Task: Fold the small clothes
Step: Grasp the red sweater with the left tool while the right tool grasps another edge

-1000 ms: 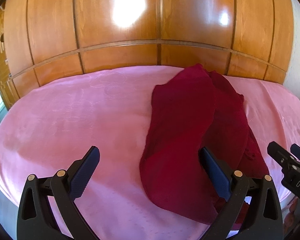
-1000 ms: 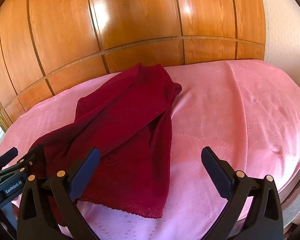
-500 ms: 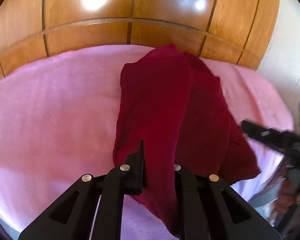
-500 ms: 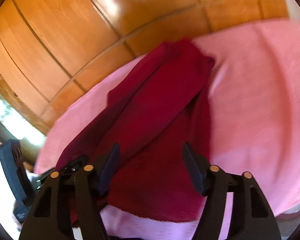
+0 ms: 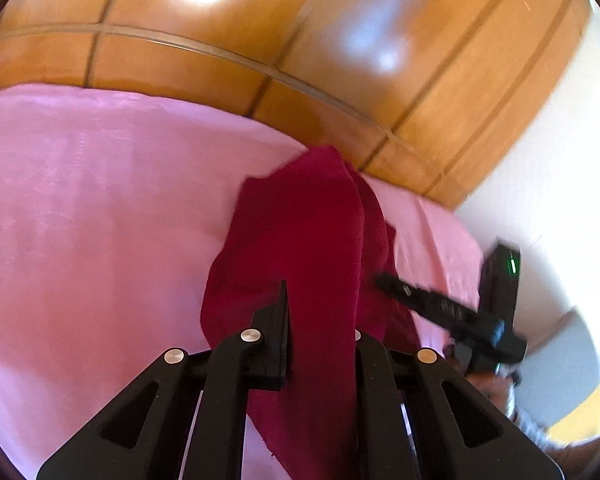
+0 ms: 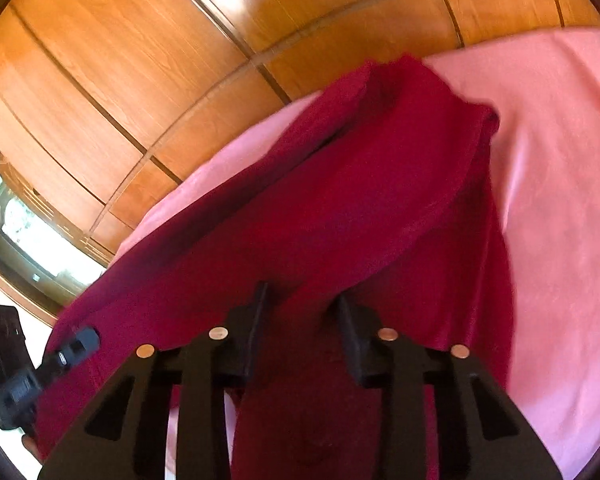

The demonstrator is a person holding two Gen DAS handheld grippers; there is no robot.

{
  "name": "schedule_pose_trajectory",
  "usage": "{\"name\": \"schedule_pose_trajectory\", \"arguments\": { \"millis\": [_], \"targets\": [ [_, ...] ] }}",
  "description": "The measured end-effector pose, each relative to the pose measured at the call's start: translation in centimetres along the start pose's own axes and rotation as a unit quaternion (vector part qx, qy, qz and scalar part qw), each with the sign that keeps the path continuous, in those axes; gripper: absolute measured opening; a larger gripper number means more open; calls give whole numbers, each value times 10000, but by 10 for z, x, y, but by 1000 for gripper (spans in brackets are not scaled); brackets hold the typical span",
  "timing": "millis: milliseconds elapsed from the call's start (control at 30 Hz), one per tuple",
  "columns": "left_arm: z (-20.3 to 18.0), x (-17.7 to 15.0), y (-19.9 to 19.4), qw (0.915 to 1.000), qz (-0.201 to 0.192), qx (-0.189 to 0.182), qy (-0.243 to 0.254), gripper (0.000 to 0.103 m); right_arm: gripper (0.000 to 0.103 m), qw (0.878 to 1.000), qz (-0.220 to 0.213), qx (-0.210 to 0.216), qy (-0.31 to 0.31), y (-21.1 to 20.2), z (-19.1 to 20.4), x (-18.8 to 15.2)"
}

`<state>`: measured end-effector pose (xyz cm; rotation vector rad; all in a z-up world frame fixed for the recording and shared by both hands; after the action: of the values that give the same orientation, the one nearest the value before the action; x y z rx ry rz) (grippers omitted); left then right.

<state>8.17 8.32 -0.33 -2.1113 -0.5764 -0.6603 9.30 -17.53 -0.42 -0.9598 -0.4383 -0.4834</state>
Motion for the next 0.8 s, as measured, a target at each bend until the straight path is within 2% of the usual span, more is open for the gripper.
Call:
{"name": "schedule_pose_trajectory", "arguments": {
  "millis": [33, 67, 100, 167, 200, 267, 300, 333, 367, 400, 433, 467, 500, 533, 567, 633, 733, 800],
  "targets": [
    [5, 7, -3, 9999, -80, 9, -78, 7, 16, 9999, -22, -43, -101, -2, -2, 3],
    [12, 14, -7, 9997, -171, 60, -166, 7, 2, 9996, -43, -159, -217, -5, -3, 4],
    [21, 22, -11, 9992, -238, 69, -315, 7, 0, 9990, -79, -316, -307, -10, -7, 7],
    [27, 34, -16, 9990, -294, 57, -339, 7, 0, 9992, -79, -334, -205, -17, -18, 10],
    [25, 38, -17, 9990, -324, 193, -228, 7, 0, 9999, 0, -155, -12, -21, -27, 12],
    [21, 40, -14, 9994, -239, 176, -154, 7, 7, 9994, 47, 187, 283, -28, -34, 12],
    [18, 39, -11, 9996, -182, 210, -79, 7, 11, 9987, 89, 375, 322, -32, -33, 8],
    [16, 39, -9, 9996, -141, 231, -10, 7, 26, 9969, 179, 651, 400, -34, -29, 4],
    [14, 38, -7, 9997, -118, 226, 15, 7, 59, 9937, 265, 941, 554, -36, -25, -1],
    [14, 38, -6, 9998, -93, 167, -30, 7, 74, 9882, 352, 1289, 749, -34, -20, -6],
    [15, 38, -9, 9999, -95, 118, -73, 7, 79, 9813, 459, 1651, 876, -30, -11, -11],
    [12, 38, -8, 9999, -104, 81, -90, 7, 79, 9741, 610, 1966, 940, -24, -1, -15],
    [13, 36, -12, 9999, -105, 13, -106, 7, 79, 9619, 791, 2385, 1078, -15, 12, -21],
    [12, 34, -15, 9998, -94, -93, -155, 7, 81, 9534, 911, 2596, 1237, -5, 18, -24],
    [13, 33, -17, 9997, -79, -157, -182, 7, 91, 9447, 1088, 2739, 1439, 8, 25, -29],
    [7, 29, -20, 9995, -52, -270, -165, 7, 95, 9413, 1165, 2715, 1634, 36, 34, -26],
    [1, 26, -24, 9987, 3, -481, -161, 7, 93, 9292, 1215, 2881, 1973, 66, 40, -14],
    [-1, 22, -24, 9981, 52, -593, -151, 7, 47, 9333, 1209, 2860, 1805, 69, 44, -6]
  ]
}}
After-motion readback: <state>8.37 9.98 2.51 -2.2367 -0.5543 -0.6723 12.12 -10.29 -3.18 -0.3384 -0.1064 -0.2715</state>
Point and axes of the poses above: each gripper's, at about its wrist camera, not at the fingertips, and y roughly the way its jaws point, z to its left, x to its top, the point moved 3 cm from there along y, roughly the way its jaws point, and after that the axes turned 1 degree about z, right-handed, at the moved point
